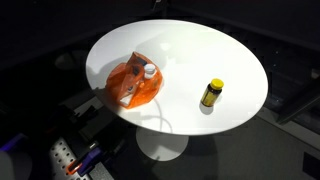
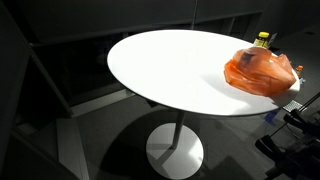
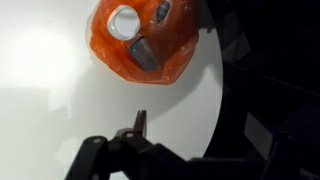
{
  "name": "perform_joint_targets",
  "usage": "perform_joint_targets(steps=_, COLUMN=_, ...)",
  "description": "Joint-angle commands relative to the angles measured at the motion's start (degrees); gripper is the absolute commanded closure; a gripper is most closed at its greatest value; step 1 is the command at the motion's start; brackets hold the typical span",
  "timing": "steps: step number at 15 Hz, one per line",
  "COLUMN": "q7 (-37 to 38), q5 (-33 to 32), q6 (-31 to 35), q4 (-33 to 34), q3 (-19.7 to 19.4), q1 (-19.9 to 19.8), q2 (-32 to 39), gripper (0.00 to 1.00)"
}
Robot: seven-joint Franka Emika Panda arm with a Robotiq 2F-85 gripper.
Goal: Pick up the blue box from the table and put it in the plastic bag
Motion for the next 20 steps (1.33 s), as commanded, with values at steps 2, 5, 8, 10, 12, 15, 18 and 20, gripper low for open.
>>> perform_joint_targets(steps=2, q7=14.84, q5=-5.46, q6=-0.4, q4=0.06, q3=-0.43, q1=1.32, q2=-4.59, gripper=0.0)
perform_joint_targets(steps=5, q7=24.29, q5=-9.11, q6=1.21, q4=-1.17, q3=-0.17, q1=2.02, q2=-7.35, gripper=0.0)
perform_joint_targets(steps=8, q7=33.53, q5=-12.65, q6=2.81, q4=-2.17, q3=0.04, q1=2.8, q2=-9.42, gripper=0.0)
perform_joint_targets(steps=10, q7=39.56, q5=-14.78, q6=4.02, q4=-2.85, q3=0.08, q1=3.17, q2=-10.68, gripper=0.0)
perform_joint_targets(steps=12, q7=45.63, q5=-17.03, q6=5.6, q4=-4.06, q3=0.26, q1=3.48, q2=-12.31, gripper=0.0)
perform_joint_targets(steps=15, q7=54.79, q5=-20.64, q6=7.53, q4=-5.64, q3=0.67, q1=3.61, q2=-14.22, gripper=0.0)
perform_joint_targets(steps=18, q7=63.98, q5=-25.33, q6=8.62, q4=-7.06, q3=1.39, q1=3.4, q2=-15.64, gripper=0.0)
perform_joint_targets(steps=20, q7=61.69, q5=-24.47, q6=7.51, q4=-5.25, q3=0.82, q1=3.7, q2=-13.93, gripper=0.0)
